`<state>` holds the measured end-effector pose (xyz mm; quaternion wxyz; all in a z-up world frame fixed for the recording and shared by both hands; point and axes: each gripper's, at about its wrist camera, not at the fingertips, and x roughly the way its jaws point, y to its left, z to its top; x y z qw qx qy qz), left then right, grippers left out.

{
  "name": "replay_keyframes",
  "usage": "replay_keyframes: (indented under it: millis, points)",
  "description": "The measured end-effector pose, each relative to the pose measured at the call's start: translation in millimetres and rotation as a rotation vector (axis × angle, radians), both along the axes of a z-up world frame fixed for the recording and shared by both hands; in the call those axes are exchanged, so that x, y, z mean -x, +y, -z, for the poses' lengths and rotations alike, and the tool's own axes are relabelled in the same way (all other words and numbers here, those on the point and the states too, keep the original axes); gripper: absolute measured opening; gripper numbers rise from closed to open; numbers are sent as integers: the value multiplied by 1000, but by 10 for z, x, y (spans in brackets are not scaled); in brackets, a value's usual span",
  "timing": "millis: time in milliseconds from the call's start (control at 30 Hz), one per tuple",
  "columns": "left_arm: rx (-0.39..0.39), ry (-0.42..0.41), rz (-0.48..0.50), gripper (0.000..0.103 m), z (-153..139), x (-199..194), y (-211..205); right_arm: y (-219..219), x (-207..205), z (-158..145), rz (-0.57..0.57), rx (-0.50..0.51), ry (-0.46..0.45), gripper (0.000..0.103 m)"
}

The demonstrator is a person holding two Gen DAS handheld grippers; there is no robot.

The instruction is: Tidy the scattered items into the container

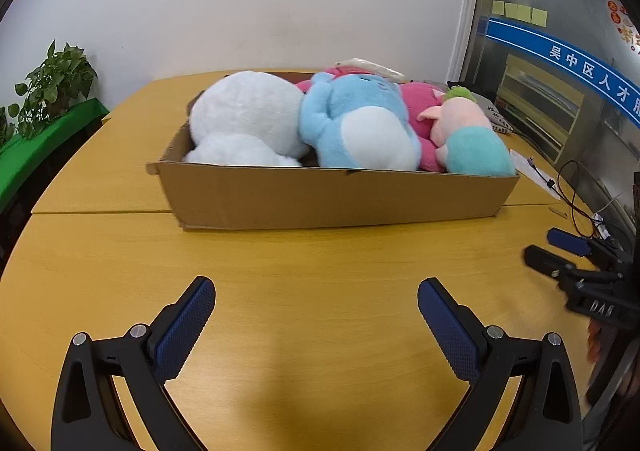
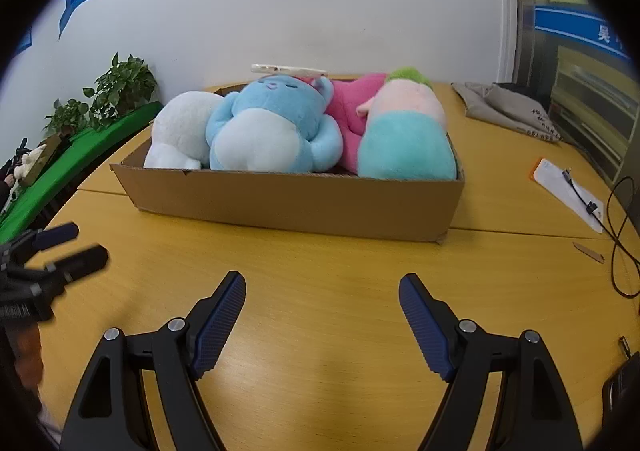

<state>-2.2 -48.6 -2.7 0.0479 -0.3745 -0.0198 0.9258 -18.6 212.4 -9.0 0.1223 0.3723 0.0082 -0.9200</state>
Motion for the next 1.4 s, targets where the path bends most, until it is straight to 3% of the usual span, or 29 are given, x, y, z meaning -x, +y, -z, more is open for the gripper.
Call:
replay_keyframes:
  millis: [167,300,433,533,600,667,900,1033,1400]
  points:
    - [50,-58,5,103,292,132,-579,646,172,357,27,-116,-103,81]
    - [44,-136,6,103,611,252,-970,1104,278,676,0,-156,-183,81]
    - [67,-172,20,103,838,319,-1181,1290,255,716,-67,-113,-150,86]
    - [82,-170,50,103,850,354,-1277,1267,208,778,-191,-132,-141,103]
    - [85,-169,85,103,856,388,-1356,1243,181,788,-254,-138,-143,103]
    - [75,-164,46,103,863,428,-1460,1243,180,789,-296,-138,-141,103]
    - [71,-166,52,103,900,554,-1909,1313,359,765,-407,-145,-137,103]
    - [69,-166,48,103,921,573,-2090,1406,420,761,-420,-147,-136,103]
    - [75,-172,93,103,831,499,-2116,1471,471,776,-469,-150,-130,103]
